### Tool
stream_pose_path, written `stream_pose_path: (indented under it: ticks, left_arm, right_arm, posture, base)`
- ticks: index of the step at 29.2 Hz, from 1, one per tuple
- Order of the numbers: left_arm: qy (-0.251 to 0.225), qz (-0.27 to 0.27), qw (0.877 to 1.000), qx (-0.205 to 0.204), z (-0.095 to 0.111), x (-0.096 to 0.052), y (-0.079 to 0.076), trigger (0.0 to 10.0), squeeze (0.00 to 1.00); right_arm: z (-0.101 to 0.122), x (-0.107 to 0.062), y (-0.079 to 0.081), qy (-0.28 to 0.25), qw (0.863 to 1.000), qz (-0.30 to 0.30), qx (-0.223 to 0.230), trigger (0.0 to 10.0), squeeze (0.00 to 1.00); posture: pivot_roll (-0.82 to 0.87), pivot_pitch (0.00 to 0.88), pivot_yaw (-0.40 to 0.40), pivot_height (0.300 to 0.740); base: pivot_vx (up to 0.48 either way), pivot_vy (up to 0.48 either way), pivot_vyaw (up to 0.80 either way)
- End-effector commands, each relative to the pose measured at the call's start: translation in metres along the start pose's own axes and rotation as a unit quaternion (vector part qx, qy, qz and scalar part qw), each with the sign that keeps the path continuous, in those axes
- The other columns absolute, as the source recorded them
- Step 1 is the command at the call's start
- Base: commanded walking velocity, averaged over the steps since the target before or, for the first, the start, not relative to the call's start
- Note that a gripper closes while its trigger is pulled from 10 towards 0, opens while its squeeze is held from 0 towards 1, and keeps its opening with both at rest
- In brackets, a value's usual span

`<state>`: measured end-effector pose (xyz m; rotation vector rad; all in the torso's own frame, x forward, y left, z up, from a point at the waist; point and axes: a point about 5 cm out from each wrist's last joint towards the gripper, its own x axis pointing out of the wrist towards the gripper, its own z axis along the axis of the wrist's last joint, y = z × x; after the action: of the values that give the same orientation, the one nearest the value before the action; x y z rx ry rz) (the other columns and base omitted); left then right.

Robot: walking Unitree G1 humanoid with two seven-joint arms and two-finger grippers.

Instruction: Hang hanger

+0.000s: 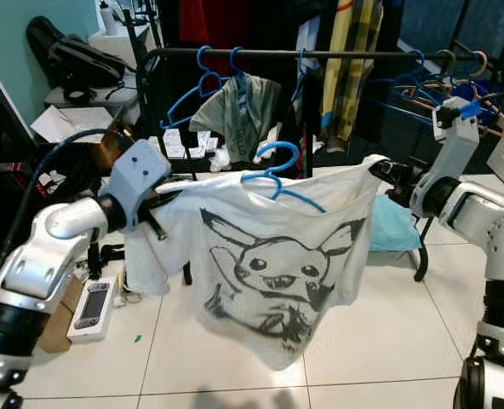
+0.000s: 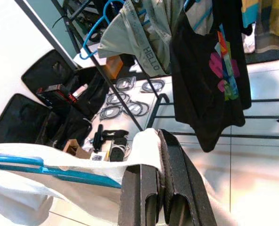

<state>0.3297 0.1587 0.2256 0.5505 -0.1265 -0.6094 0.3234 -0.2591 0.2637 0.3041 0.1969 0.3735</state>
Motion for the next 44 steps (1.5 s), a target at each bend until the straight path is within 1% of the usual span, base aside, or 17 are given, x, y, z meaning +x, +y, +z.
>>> stream_pose_path:
  ticks: [1, 4, 6, 8, 9, 12, 14, 19, 25, 29, 35, 38, 40, 41, 42, 43, 44]
  left_arm:
    - [-0.008, 0.001, 1.000, -0.005, 0.003, -0.002, 0.000, 10.0, 0.00]
    - [-0.018, -0.005, 1.000, -0.014, 0.005, -0.002, -0.003, 10.0, 0.00]
    - [-0.052, -0.022, 0.997, -0.047, 0.017, 0.002, -0.013, 10.0, 0.00]
    - [-0.052, -0.022, 0.997, -0.047, 0.017, 0.002, -0.013, 10.0, 0.00]
    - [-0.057, -0.021, 0.996, -0.060, 0.020, 0.004, -0.015, 10.0, 0.00]
    - [-0.053, -0.015, 0.996, -0.069, 0.019, 0.005, -0.016, 10.0, 0.00]
    - [-0.028, 0.019, 0.996, -0.084, 0.014, 0.008, -0.017, 10.0, 0.00]
    - [0.000, 0.012, 0.995, -0.098, 0.009, 0.012, -0.035, 10.0, 0.00]
    - [0.025, 0.009, 0.994, -0.103, 0.003, 0.011, -0.046, 10.0, 0.00]
    - [0.046, 0.017, 0.992, -0.120, -0.003, 0.011, -0.052, 10.0, 0.00]
    - [0.048, 0.023, 0.990, -0.129, -0.003, 0.012, -0.054, 10.0, 0.00]
    - [0.019, 0.006, 0.992, -0.124, 0.006, 0.015, -0.061, 10.0, 0.00]
    - [0.019, 0.006, 0.992, -0.124, 0.006, 0.015, -0.061, 10.0, 0.00]
    - [0.013, 0.002, 0.992, -0.123, 0.008, 0.014, -0.061, 10.0, 0.00]
    - [0.013, 0.002, 0.992, -0.123, 0.008, 0.014, -0.061, 10.0, 0.00]
    - [0.011, 0.003, 0.992, -0.126, 0.009, 0.014, -0.060, 10.0, 0.00]
    - [0.011, 0.003, 0.992, -0.126, 0.009, 0.014, -0.060, 10.0, 0.00]
  right_arm:
    - [0.004, -0.001, 0.000, -0.012, 1.000, 0.000, -0.001, 0.0, 0.00]
    - [0.004, 0.001, 0.001, -0.014, 1.000, -0.001, -0.001, 0.0, 0.00]
    - [-0.008, 0.013, 0.013, -0.001, 1.000, 0.020, 0.001, 0.0, 0.00]
    - [-0.008, 0.013, 0.013, -0.001, 1.000, 0.020, 0.001, 0.0, 0.00]
    - [-0.014, 0.019, 0.021, 0.007, 0.999, 0.032, 0.004, 0.0, 0.00]
    - [-0.018, 0.024, 0.028, 0.013, 0.999, 0.044, 0.007, 0.0, 0.00]
    - [-0.021, 0.029, 0.035, 0.012, 0.998, 0.053, 0.010, 0.0, 0.00]
    - [-0.019, 0.034, 0.036, 0.002, 0.999, 0.046, 0.011, 0.0, 0.00]
    - [-0.014, 0.034, 0.032, -0.006, 0.999, 0.035, 0.009, 0.0, 0.00]
    - [-0.008, 0.032, 0.029, -0.014, 1.000, 0.024, 0.008, 0.0, 0.00]
    - [-0.009, 0.033, 0.032, -0.011, 0.999, 0.029, 0.010, 0.0, 0.00]
    - [-0.025, 0.037, 0.046, 0.014, 0.998, 0.060, 0.014, 0.0, 0.00]
    - [-0.025, 0.037, 0.046, 0.014, 0.998, 0.060, 0.014, 0.0, 0.00]
    - [-0.030, 0.037, 0.052, 0.029, 0.996, 0.080, 0.005, 1.1, 0.00]
    - [-0.030, 0.037, 0.052, 0.029, 0.996, 0.080, 0.005, 1.1, 0.00]
    - [-0.035, 0.036, 0.056, 0.038, 0.995, 0.095, -0.002, 10.0, 0.00]
    - [-0.035, 0.036, 0.056, 0.038, 0.995, 0.095, -0.002, 10.0, 0.00]
  posture:
    - [-0.05, 0.036, -0.014, 0.740]
    - [-0.05, 0.036, -0.015, 0.740]
    - [-0.05, 0.035, -0.015, 0.740]
    - [-0.05, 0.035, -0.015, 0.740]
    - [-0.05, 0.035, -0.016, 0.740]
    - [-0.05, 0.036, -0.016, 0.740]
    - [-0.05, 0.037, -0.015, 0.740]
    - [-0.05, 0.037, -0.018, 0.740]
    - [-0.05, 0.038, -0.019, 0.740]
    - [-0.06, 0.038, -0.021, 0.740]
    - [-0.06, 0.038, -0.021, 0.740]
    - [-0.06, 0.040, -0.021, 0.740]
    - [-0.06, 0.040, -0.021, 0.740]
    - [-0.06, 0.041, -0.021, 0.740]
    - [-0.06, 0.041, -0.021, 0.740]
    - [-0.05, 0.042, -0.020, 0.740]
    - [-0.05, 0.042, -0.020, 0.740]
  base:
    - [0.000, 0.000, 0.00]
    - [0.000, 0.000, 0.00]
    - [0.000, 0.000, 0.00]
    - [0.000, 0.000, 0.00]
    - [0.000, 0.000, 0.00]
    - [0.000, 0.000, 0.00]
    - [0.000, 0.000, 0.00]
    - [0.000, 0.000, 0.00]
    - [0.000, 0.000, 0.00]
    - [0.000, 0.000, 0.00]
    - [0.000, 0.000, 0.00]
    - [0.000, 0.000, 0.00]
    - [0.000, 0.000, 0.00]
    - [0.000, 0.000, 0.00]
    - [0.000, 0.000, 0.00]
    - [0.000, 0.000, 0.00]
    - [0.000, 0.000, 0.00]
